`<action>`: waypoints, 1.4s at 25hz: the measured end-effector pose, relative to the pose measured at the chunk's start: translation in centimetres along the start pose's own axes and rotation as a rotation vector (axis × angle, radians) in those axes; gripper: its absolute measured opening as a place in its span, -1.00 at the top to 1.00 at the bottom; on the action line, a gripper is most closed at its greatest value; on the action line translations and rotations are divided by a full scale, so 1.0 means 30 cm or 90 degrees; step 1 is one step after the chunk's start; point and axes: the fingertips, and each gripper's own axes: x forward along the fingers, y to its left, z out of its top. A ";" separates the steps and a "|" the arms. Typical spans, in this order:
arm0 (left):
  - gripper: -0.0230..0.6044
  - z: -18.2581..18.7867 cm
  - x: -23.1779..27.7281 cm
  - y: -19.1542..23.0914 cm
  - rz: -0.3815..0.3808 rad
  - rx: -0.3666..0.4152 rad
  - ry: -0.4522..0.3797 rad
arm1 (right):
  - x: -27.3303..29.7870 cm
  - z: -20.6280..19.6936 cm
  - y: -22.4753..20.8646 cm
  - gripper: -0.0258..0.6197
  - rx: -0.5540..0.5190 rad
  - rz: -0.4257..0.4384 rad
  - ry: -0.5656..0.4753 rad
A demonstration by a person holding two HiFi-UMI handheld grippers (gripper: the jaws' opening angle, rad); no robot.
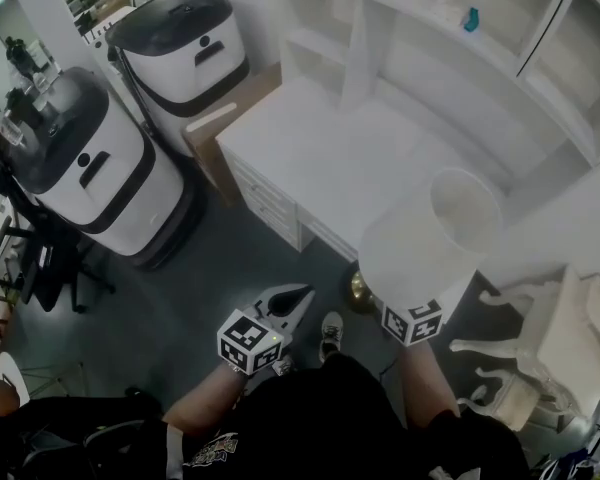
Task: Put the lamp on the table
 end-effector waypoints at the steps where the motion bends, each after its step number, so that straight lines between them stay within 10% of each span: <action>1: 0.92 0.009 0.017 0.005 0.001 0.000 0.000 | 0.005 0.007 -0.018 0.76 -0.001 0.000 0.000; 35: 0.92 0.175 0.414 0.103 0.072 -0.005 -0.027 | 0.168 0.116 -0.442 0.76 -0.036 0.068 0.011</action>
